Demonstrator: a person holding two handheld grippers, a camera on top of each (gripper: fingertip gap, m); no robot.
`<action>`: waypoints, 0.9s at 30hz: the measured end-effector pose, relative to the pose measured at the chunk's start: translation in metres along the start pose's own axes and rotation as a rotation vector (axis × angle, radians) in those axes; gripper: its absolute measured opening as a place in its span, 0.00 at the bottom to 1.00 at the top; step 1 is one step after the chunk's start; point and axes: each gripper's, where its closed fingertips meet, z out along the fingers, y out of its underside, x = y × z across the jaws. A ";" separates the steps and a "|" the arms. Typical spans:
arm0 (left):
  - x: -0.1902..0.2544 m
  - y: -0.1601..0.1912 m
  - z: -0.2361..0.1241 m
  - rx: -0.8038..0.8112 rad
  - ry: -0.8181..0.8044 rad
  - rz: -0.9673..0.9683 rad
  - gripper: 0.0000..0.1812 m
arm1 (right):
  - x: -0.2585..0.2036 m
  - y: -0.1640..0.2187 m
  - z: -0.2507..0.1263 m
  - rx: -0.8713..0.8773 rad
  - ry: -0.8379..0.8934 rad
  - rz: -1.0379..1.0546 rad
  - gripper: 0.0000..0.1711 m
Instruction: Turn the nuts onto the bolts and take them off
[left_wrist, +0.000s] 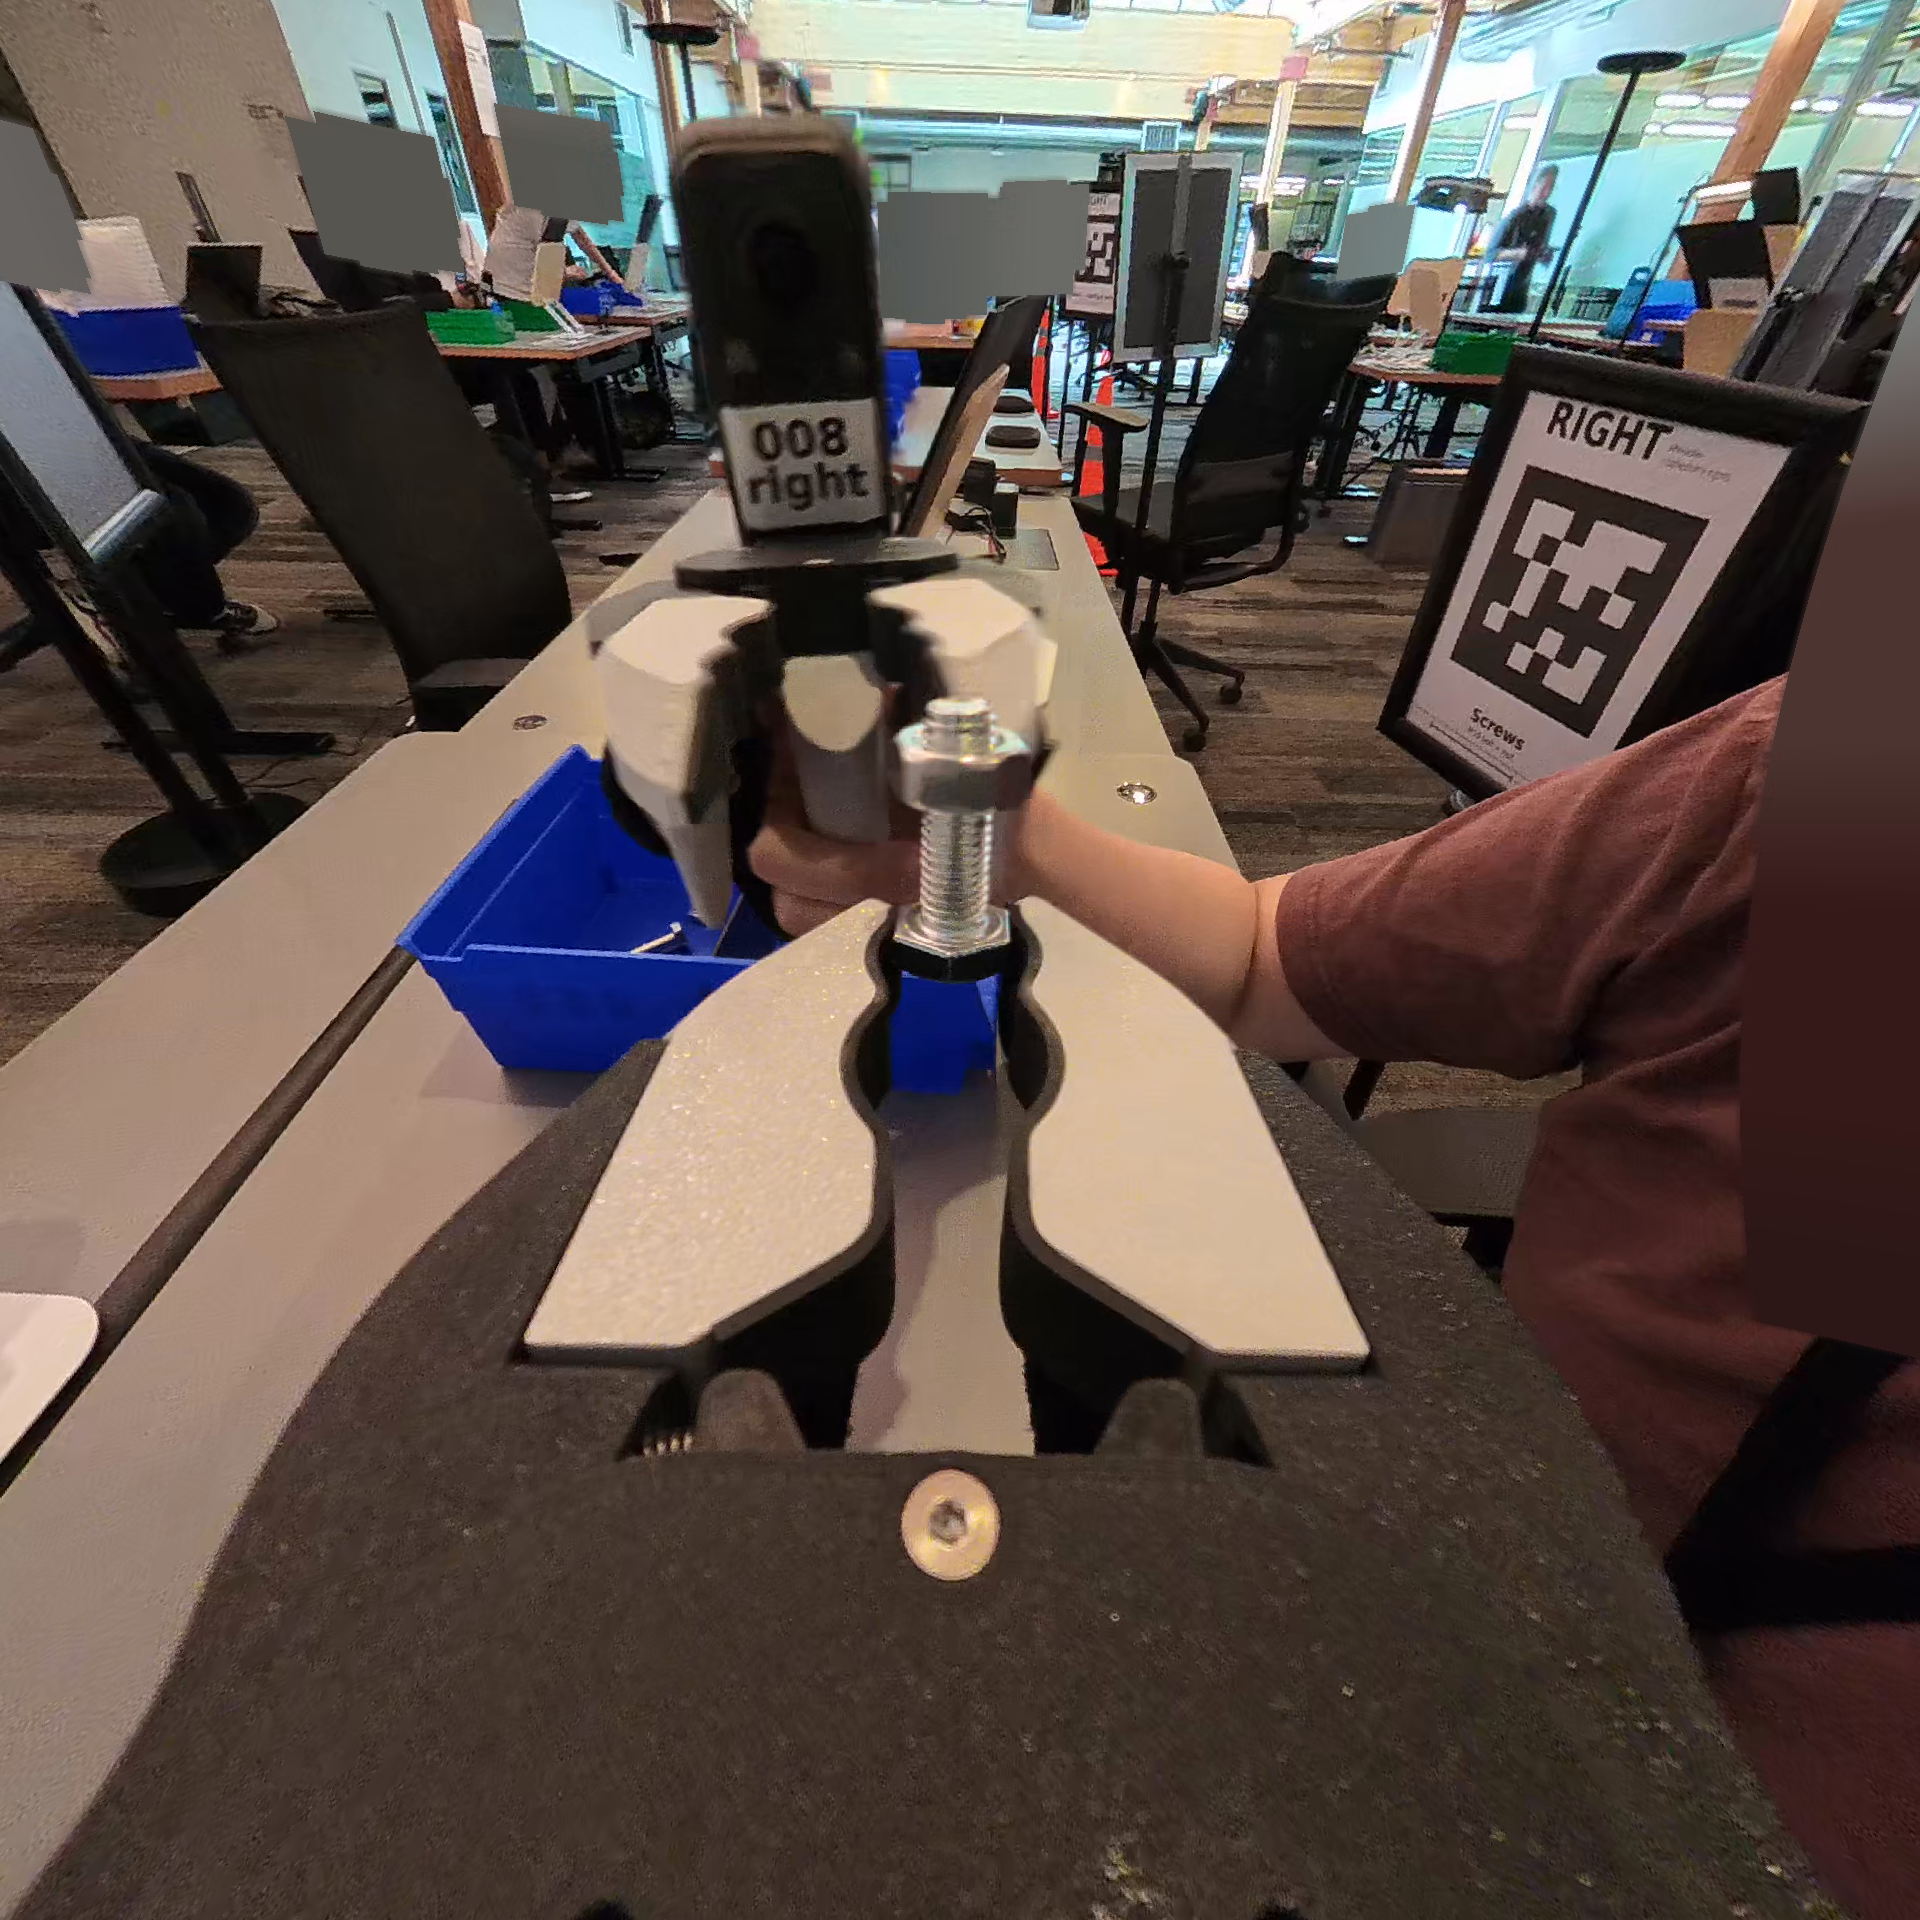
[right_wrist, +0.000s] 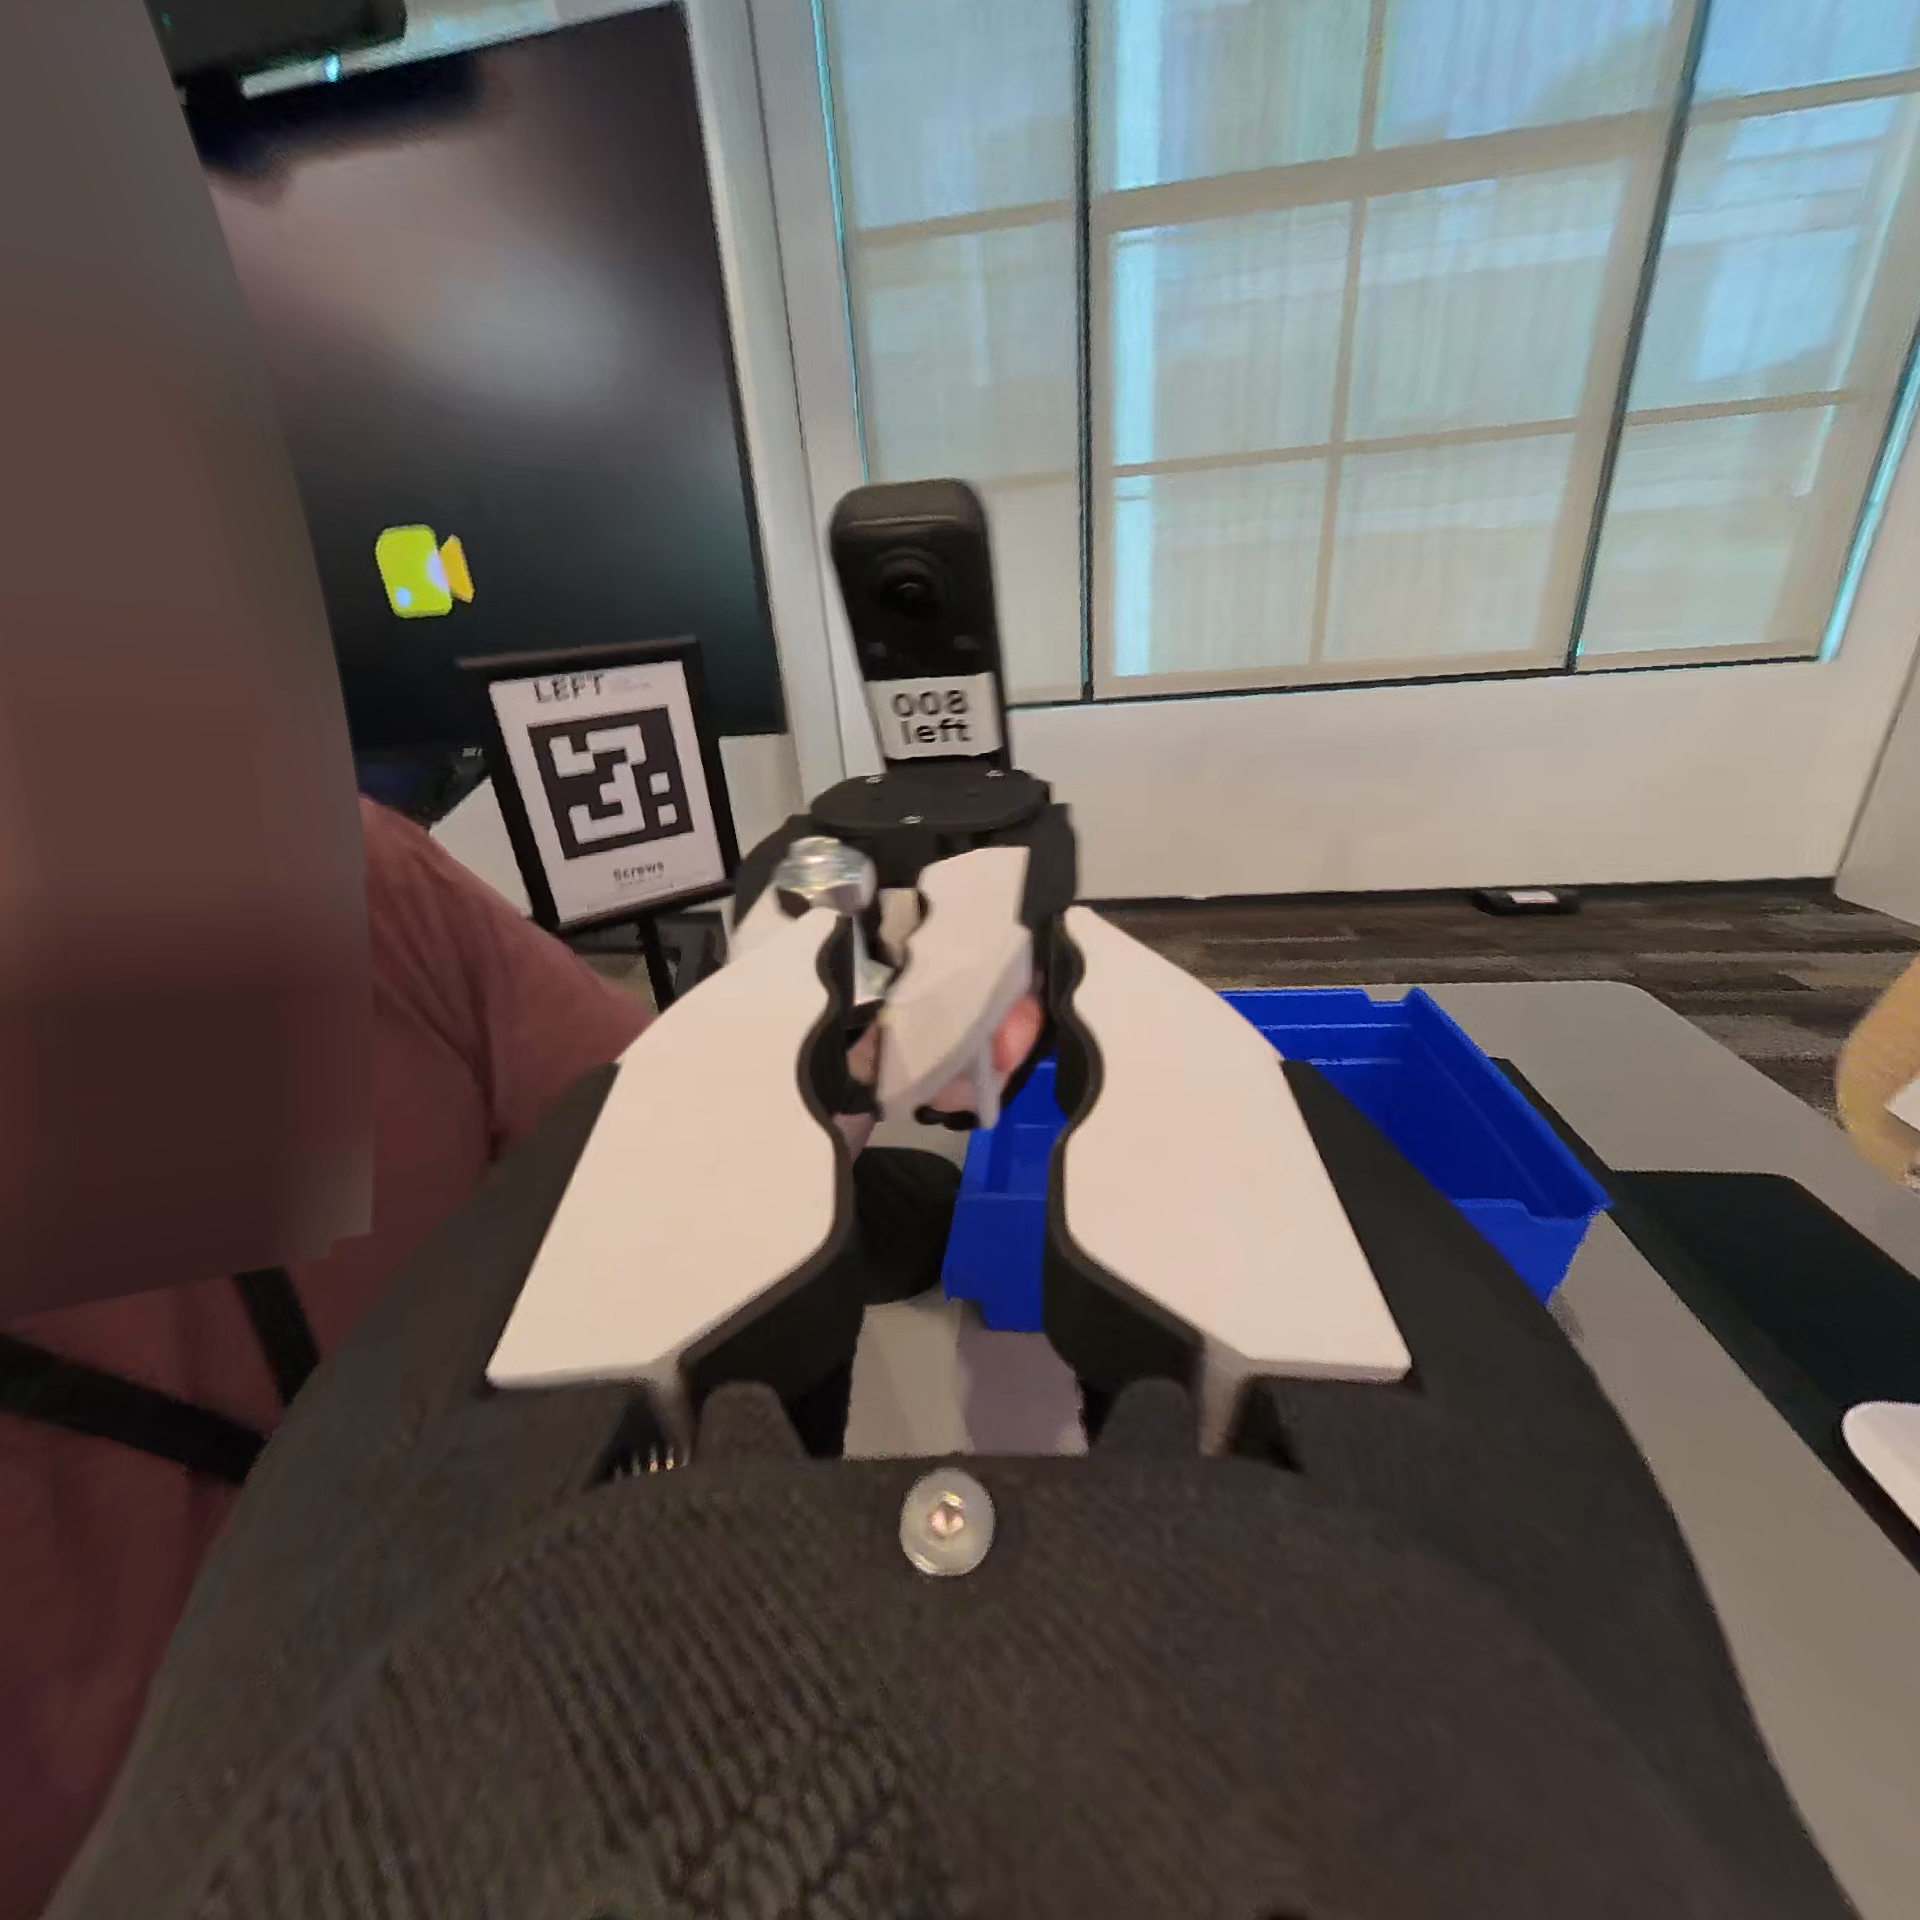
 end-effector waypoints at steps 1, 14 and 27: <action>0.002 -0.001 0.000 0.000 0.011 0.004 0.10 | 0.005 -0.002 -0.003 0.020 0.010 0.018 0.21; 0.016 -0.007 0.001 0.022 0.067 -0.013 0.10 | -0.007 -0.013 -0.002 0.115 -0.107 0.107 0.20; 0.022 -0.009 0.001 0.016 0.065 -0.003 0.10 | -0.009 -0.019 -0.003 0.138 -0.094 0.100 0.18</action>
